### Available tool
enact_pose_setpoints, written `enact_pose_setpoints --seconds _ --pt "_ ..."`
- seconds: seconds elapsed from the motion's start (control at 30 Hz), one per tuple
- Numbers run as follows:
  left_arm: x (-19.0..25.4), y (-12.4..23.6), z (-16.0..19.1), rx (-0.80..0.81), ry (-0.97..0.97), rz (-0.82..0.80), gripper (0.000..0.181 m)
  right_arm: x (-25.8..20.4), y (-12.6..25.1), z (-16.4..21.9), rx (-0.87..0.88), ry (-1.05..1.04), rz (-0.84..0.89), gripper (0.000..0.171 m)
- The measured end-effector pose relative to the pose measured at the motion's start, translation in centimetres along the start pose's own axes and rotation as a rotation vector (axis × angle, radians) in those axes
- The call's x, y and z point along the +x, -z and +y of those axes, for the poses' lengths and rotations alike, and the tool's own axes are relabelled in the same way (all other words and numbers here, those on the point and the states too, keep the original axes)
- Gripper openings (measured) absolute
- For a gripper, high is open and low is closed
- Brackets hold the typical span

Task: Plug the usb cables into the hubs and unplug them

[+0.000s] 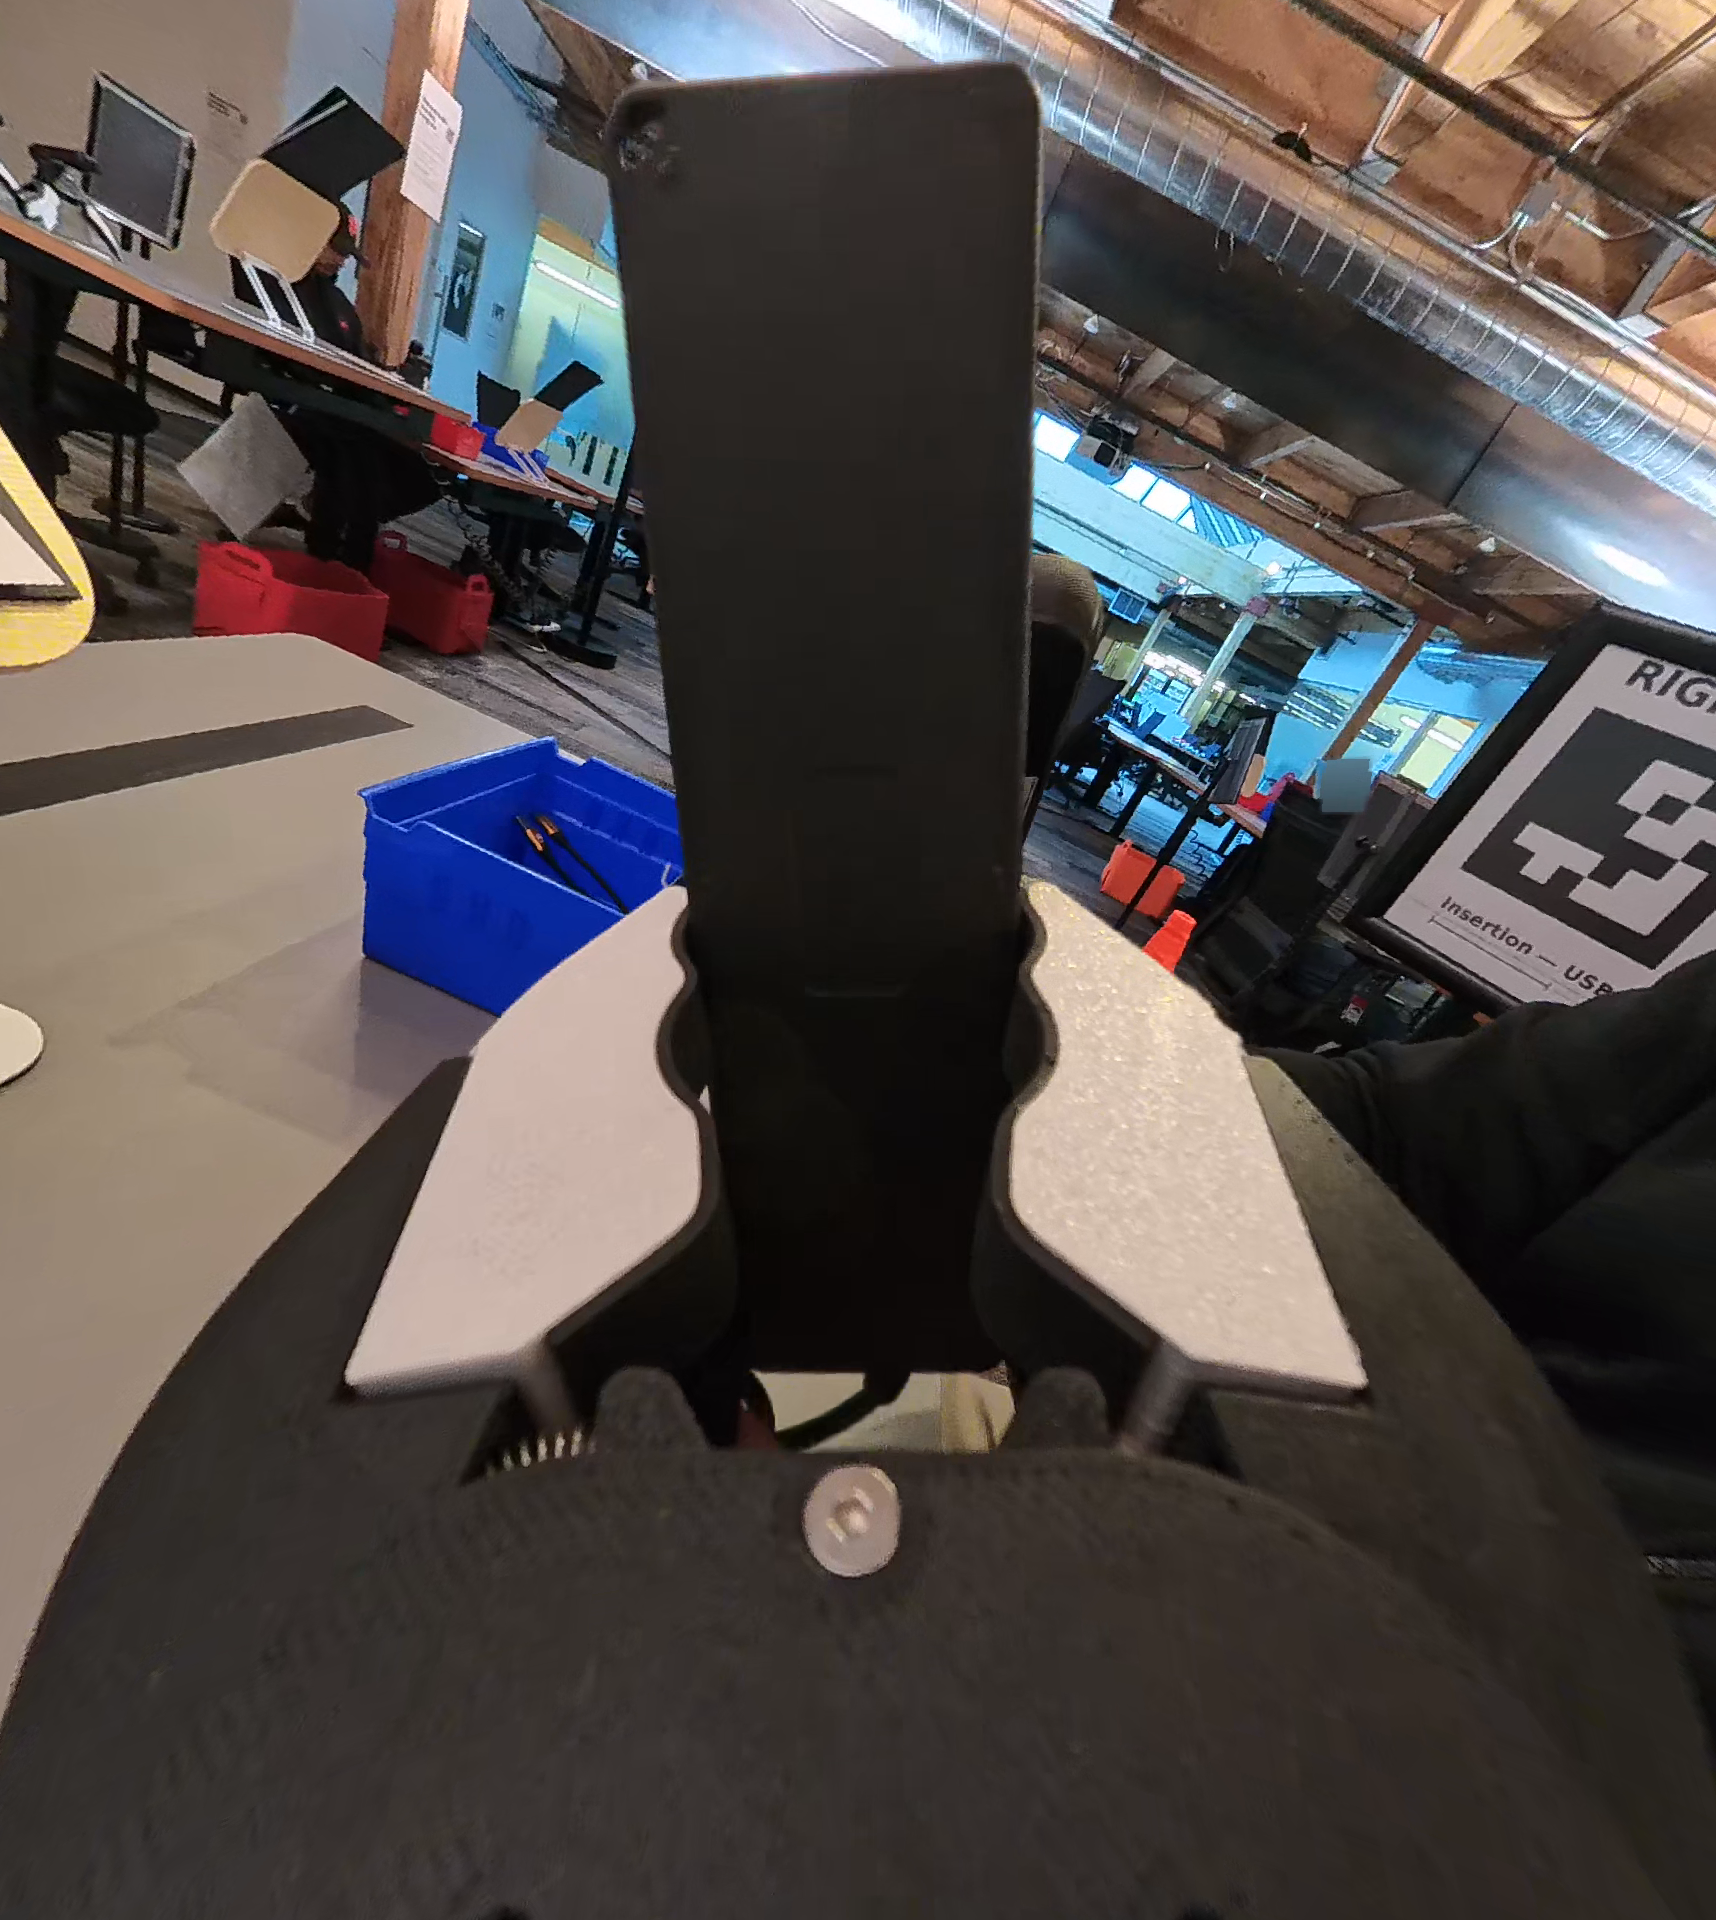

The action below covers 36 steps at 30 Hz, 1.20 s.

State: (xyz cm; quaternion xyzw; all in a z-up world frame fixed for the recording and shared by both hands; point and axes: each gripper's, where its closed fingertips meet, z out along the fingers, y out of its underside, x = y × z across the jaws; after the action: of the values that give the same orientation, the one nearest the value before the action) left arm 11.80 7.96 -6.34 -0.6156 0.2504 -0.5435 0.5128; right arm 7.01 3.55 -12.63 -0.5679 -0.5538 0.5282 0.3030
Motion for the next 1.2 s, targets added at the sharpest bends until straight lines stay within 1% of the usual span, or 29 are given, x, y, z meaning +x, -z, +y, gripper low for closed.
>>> enact_pose_setpoints --seconds 0.13,0.23,0.3,0.37,0.43,0.53,0.57,0.63,0.67,0.7,0.77,0.83,0.9,0.97,1.0,1.07,1.13,1.2 --pt "-0.1 0.0 0.2 -0.001 0.006 -0.003 0.055 0.1 0.3 0.2 -0.018 -0.029 -0.002 0.057" --pt "-0.3 0.3 -0.1 0.018 0.006 -0.011 0.054 0.9 1.5 0.3 -0.032 -0.036 0.03 0.066" --pt "-0.6 0.6 -0.4 0.023 -0.003 -0.027 0.055 1.7 2.9 0.3 -0.048 -0.029 0.069 0.069" --pt "-0.8 1.0 -0.7 0.028 -0.007 -0.035 0.055 3.6 5.3 0.6 -0.098 0.007 0.18 0.065" --pt "-0.9 1.4 -1.1 0.043 -0.007 -0.04 0.055 7.2 9.8 1.3 -0.187 0.047 0.387 0.061" --pt "-1.2 1.9 -1.4 0.048 -0.012 -0.052 0.055 12.3 19.1 2.0 -0.267 0.016 0.679 0.054" --pt "-1.3 1.9 -1.5 0.049 -0.012 -0.057 0.055 14.0 22.3 2.8 -0.31 -0.006 0.766 0.051" --pt "-1.6 2.0 -1.6 0.052 -0.005 -0.061 0.055 16.7 27.7 5.8 -0.424 -0.113 0.86 0.052" --pt "-1.7 2.0 -1.5 0.054 -0.001 -0.06 0.055 17.8 29.6 7.8 -0.494 -0.173 0.883 0.052" --pt "-1.8 1.9 -1.4 0.052 0.005 -0.06 0.055 18.5 30.6 9.6 -0.555 -0.222 0.87 0.052" --pt "-2.2 1.8 -1.1 0.043 0.014 -0.065 0.055 19.5 31.5 13.4 -0.691 -0.318 0.829 0.053" --pt "-2.4 1.6 -0.7 0.034 0.019 -0.069 0.055 20.4 32.0 16.5 -0.834 -0.342 0.811 0.053" --pt "-2.5 1.6 -0.5 0.028 0.021 -0.071 0.055 22.0 31.9 17.6 -0.878 -0.316 0.83 0.049" --pt "-2.7 1.6 -0.4 0.026 0.021 -0.076 0.055 22.7 31.1 18.3 -0.912 -0.339 0.778 0.047" --pt "-2.8 1.6 -0.4 0.025 0.023 -0.078 0.054 23.4 31.3 18.2 -0.924 -0.332 0.797 0.047" --pt "-3.0 1.6 -0.3 0.025 0.028 -0.08 0.054 24.0 31.7 18.9 -1.023 -0.342 0.792 0.042" --pt "-3.1 1.6 -0.2 0.02 0.028 -0.082 0.055 24.5 32.0 20.1 -1.129 -0.344 0.781 0.042" --pt "-3.2 1.6 -0.1 0.018 0.029 -0.081 0.055 24.9 31.8 21.3 -1.19 -0.357 0.75 0.041"
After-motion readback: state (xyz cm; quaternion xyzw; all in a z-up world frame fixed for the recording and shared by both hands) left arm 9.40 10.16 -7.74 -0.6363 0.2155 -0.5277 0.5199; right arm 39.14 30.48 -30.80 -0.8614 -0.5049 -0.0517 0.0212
